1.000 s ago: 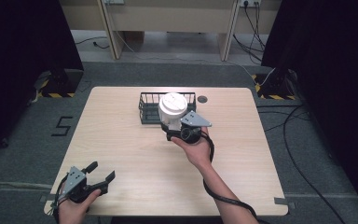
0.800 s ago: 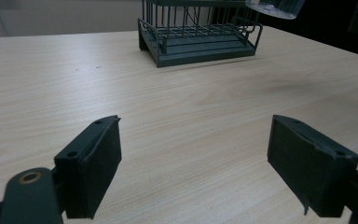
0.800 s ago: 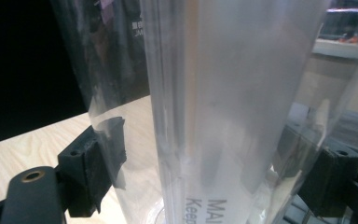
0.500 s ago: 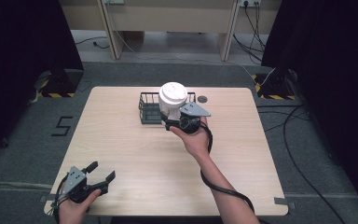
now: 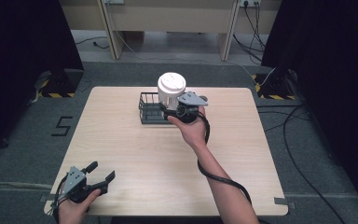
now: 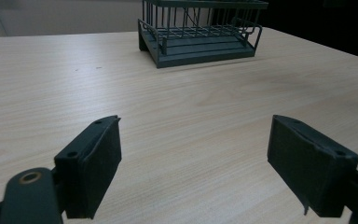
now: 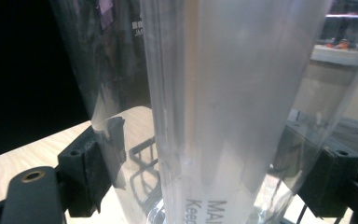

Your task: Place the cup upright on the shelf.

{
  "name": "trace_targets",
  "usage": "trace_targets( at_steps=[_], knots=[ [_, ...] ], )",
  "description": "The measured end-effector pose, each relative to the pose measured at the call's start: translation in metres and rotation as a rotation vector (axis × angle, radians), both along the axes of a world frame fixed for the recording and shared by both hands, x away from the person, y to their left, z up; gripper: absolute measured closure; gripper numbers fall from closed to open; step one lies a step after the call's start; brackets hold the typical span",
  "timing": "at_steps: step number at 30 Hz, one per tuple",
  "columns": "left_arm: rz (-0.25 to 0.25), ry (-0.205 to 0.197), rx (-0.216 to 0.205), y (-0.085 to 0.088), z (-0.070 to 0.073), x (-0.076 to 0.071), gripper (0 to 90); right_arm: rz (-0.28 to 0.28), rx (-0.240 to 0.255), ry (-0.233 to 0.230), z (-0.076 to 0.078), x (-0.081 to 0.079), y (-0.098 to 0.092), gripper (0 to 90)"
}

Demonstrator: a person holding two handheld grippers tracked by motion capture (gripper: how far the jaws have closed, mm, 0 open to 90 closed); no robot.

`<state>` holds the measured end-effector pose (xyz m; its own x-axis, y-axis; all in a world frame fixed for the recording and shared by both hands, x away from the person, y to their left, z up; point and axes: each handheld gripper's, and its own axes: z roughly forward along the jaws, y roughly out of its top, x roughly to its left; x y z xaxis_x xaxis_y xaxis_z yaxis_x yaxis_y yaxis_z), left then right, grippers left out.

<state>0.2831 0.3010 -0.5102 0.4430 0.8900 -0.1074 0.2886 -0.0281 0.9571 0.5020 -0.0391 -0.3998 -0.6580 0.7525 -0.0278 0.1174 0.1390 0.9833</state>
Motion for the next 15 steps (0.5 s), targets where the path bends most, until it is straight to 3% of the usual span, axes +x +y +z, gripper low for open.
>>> trace_targets(
  at_steps=[15],
  knots=[
    [0.002, -0.002, -0.008, 0.001, 0.000, 0.000, 16.8, -0.069, -0.002, 0.049, 0.008, 0.051, 0.011, 18.5]
  ],
)
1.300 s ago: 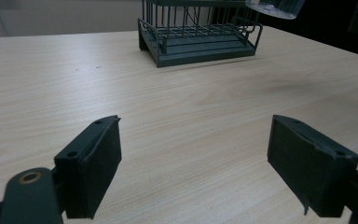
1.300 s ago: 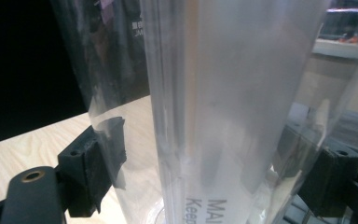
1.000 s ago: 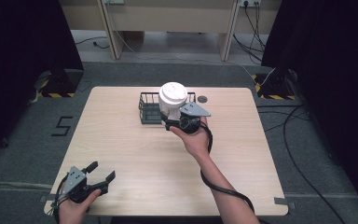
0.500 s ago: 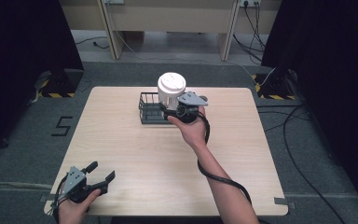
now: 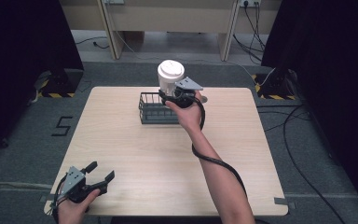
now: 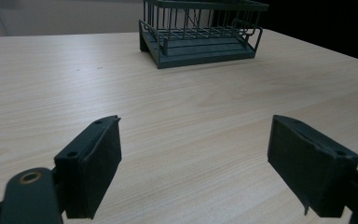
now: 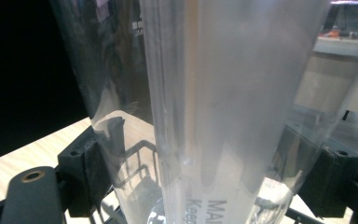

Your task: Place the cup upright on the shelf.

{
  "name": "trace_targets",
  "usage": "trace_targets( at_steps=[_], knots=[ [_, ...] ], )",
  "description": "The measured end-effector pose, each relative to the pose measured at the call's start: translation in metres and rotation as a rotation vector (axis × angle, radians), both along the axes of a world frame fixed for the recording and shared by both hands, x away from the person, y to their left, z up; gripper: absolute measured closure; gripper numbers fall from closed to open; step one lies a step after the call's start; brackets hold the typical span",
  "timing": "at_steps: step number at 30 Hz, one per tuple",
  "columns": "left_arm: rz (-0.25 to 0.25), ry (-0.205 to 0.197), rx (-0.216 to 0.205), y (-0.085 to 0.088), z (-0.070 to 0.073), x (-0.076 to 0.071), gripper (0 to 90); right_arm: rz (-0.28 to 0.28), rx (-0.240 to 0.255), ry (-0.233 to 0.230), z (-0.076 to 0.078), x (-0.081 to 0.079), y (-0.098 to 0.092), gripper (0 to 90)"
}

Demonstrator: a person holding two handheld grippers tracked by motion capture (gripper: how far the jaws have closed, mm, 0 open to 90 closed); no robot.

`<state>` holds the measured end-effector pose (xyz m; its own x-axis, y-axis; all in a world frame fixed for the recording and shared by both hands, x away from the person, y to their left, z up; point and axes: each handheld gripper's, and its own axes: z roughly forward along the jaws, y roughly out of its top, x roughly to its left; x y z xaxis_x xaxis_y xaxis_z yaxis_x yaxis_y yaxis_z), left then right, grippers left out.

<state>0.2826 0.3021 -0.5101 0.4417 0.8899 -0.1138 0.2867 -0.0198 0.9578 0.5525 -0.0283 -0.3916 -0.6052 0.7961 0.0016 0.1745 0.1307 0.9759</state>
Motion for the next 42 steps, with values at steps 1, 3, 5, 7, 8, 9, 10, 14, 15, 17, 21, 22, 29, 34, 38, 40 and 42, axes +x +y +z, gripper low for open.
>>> trace_targets(
  at_steps=[1, 3, 5, 7, 8, 9, 10, 14, 15, 17, 21, 22, 29, 34, 38, 40, 42],
  knots=[
    [-0.001, 0.000, 0.000, 0.000, 0.000, 0.000, 16.8, -0.003, -0.002, 0.000, 0.000, 0.003, 0.000, 18.5],
    [-0.001, 0.000, 0.000, 0.000, 0.000, 0.000, 16.8, -0.014, -0.005, 0.005, -0.001, 0.009, 0.001, 18.5],
    [-0.002, 0.000, -0.001, 0.000, 0.000, 0.000, 16.8, -0.022, -0.002, 0.018, -0.003, 0.013, 0.002, 18.5],
    [-0.001, 0.000, -0.003, 0.000, 0.000, 0.000, 16.8, -0.027, -0.003, 0.022, -0.004, 0.016, 0.003, 18.5],
    [-0.001, 0.001, -0.003, 0.000, 0.000, 0.000, 16.8, -0.031, -0.003, 0.029, -0.006, 0.017, 0.003, 18.5],
    [-0.001, 0.000, -0.004, 0.000, 0.000, 0.000, 16.8, -0.034, -0.003, 0.034, -0.007, 0.019, 0.003, 18.5],
    [-0.001, 0.000, -0.004, 0.000, 0.000, 0.000, 16.8, -0.038, 0.000, 0.044, -0.009, 0.020, 0.004, 18.5],
    [-0.004, -0.001, -0.003, 0.000, 0.000, 0.000, 16.8, -0.048, -0.009, 0.066, -0.020, 0.027, 0.006, 18.5],
    [-0.004, -0.001, -0.003, 0.000, 0.000, 0.000, 16.7, -0.052, -0.007, 0.066, -0.021, 0.027, 0.007, 18.5],
    [-0.005, -0.001, -0.004, 0.000, 0.000, 0.000, 16.7, -0.052, -0.009, 0.069, -0.022, 0.028, 0.007, 18.5],
    [-0.006, -0.002, -0.004, 0.000, 0.001, -0.001, 16.7, -0.063, -0.006, 0.080, -0.024, 0.034, 0.009, 18.5],
    [-0.006, -0.002, -0.004, 0.000, 0.001, -0.001, 16.7, -0.064, -0.006, 0.084, -0.024, 0.035, 0.010, 18.5],
    [-0.009, -0.003, -0.004, 0.000, 0.001, -0.001, 16.7, -0.076, -0.032, 0.101, -0.035, 0.039, 0.014, 18.4],
    [-0.010, -0.005, -0.006, 0.000, 0.001, -0.001, 16.7, -0.073, -0.067, 0.120, -0.042, 0.040, 0.018, 18.3],
    [-0.011, -0.004, -0.007, 0.000, 0.001, -0.001, 16.6, -0.074, -0.078, 0.129, -0.049, 0.039, 0.021, 18.3],
    [-0.012, -0.005, -0.006, 0.000, 0.001, -0.001, 16.6, -0.075, -0.081, 0.133, -0.050, 0.039, 0.021, 18.3],
    [-0.013, -0.005, -0.005, 0.000, 0.001, -0.001, 16.6, -0.076, -0.083, 0.137, -0.053, 0.039, 0.022, 18.2]
  ],
)
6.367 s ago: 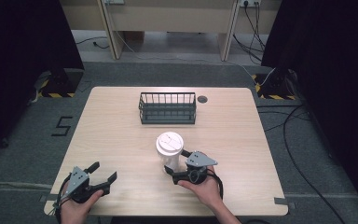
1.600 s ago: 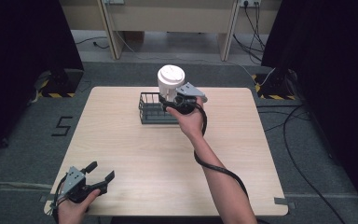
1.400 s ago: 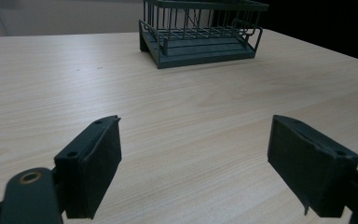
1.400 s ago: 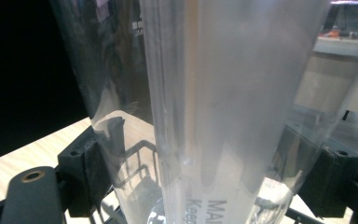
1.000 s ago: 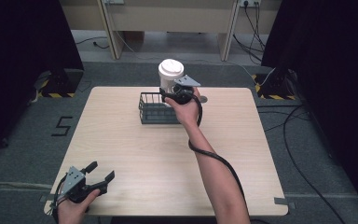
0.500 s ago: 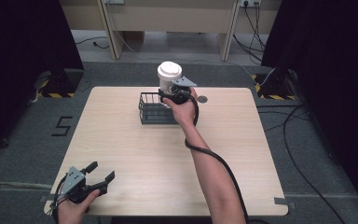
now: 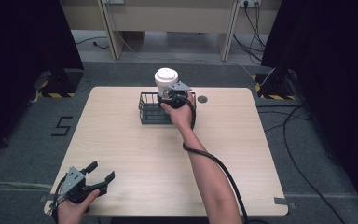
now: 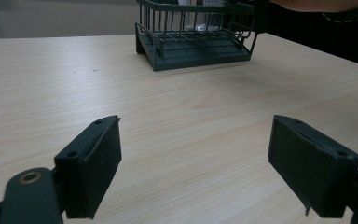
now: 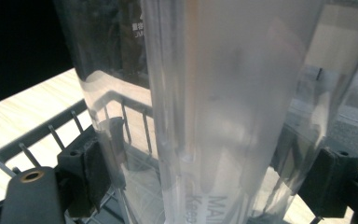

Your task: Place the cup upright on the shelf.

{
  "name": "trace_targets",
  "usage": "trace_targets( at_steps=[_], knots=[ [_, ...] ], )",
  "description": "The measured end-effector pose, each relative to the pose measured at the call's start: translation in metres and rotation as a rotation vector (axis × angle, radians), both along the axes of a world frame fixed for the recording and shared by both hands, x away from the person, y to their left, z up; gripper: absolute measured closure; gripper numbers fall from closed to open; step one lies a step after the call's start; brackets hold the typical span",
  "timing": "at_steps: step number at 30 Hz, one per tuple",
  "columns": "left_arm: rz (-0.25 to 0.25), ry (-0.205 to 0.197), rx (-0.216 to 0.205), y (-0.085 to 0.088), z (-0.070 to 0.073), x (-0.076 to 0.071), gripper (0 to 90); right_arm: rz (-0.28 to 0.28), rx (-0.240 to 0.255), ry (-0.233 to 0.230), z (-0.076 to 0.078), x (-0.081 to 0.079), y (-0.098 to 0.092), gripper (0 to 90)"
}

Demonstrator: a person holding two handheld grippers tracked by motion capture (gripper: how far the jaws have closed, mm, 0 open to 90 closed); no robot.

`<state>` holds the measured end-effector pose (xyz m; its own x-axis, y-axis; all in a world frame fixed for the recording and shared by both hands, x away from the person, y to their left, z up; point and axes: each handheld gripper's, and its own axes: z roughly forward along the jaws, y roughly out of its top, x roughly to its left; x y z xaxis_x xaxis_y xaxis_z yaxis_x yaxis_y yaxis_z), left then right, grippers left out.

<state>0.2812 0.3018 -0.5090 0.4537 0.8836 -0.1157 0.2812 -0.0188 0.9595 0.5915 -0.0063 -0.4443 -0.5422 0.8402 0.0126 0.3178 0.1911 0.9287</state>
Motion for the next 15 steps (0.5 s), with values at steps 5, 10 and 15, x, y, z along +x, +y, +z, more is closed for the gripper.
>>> trace_targets(
  at_steps=[5, 10, 15],
  knots=[
    [-0.002, 0.001, -0.001, -0.0007, -0.0002, 0.0004, 16.6, -0.006, -0.011, 0.010, -0.0071, -0.0004, -0.0012, 18.2],
    [-0.004, 0.001, -0.001, -0.0014, -0.0002, 0.0006, 16.6, -0.001, -0.016, 0.012, -0.0068, -0.0009, -0.0017, 18.1],
    [-0.007, 0.002, 0.001, -0.0017, -0.0003, 0.0008, 16.6, 0.001, -0.035, 0.015, -0.0068, -0.0035, -0.0010, 17.5]
  ],
)
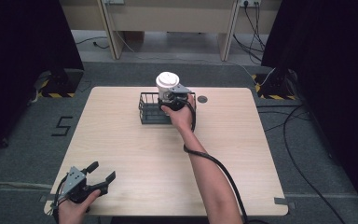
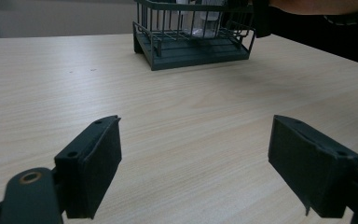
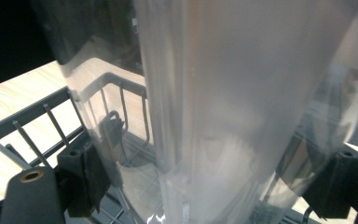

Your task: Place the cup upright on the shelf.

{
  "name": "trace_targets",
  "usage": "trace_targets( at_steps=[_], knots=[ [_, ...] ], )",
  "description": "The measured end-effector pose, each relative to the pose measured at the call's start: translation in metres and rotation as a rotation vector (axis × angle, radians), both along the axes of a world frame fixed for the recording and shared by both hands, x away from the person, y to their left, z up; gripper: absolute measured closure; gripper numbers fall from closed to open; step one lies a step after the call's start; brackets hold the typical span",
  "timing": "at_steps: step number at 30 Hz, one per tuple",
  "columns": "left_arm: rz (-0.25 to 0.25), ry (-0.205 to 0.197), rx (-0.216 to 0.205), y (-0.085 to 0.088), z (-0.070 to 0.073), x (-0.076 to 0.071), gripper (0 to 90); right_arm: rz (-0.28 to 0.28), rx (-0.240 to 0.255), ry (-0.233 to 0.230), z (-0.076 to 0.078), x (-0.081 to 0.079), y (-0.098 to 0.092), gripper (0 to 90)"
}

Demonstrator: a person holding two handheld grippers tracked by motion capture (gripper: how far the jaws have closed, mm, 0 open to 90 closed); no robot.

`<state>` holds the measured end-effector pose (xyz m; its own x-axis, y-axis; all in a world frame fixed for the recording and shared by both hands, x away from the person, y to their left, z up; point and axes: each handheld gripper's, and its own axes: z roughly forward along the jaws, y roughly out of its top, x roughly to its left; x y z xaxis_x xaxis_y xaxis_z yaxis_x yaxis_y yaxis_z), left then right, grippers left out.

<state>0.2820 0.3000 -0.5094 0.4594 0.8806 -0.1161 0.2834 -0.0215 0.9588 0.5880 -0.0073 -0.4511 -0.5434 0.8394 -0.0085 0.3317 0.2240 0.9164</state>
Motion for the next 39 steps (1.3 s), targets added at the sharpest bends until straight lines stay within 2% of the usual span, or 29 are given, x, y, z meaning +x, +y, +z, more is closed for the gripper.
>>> trace_targets(
  at_steps=[5, 17, 23, 35, 39],
  knots=[
    [-0.001, 0.001, 0.003, 0.000, 0.000, 0.000, 16.6, -0.010, -0.002, 0.013, 0.002, -0.002, 0.000, 16.5],
    [0.002, -0.001, 0.006, -0.001, 0.000, 0.000, 16.6, -0.009, 0.048, 0.019, 0.005, -0.016, -0.009, 15.5],
    [0.003, -0.001, 0.006, 0.000, 0.000, 0.001, 16.6, -0.006, 0.047, 0.033, 0.006, -0.024, -0.013, 15.5],
    [0.003, -0.003, 0.011, -0.001, 0.000, 0.000, 16.6, 0.045, 0.038, 0.037, 0.009, -0.049, -0.026, 15.4],
    [0.003, -0.003, 0.012, -0.001, 0.000, 0.000, 16.6, 0.044, 0.035, 0.040, 0.009, -0.054, -0.030, 15.4]
  ],
)
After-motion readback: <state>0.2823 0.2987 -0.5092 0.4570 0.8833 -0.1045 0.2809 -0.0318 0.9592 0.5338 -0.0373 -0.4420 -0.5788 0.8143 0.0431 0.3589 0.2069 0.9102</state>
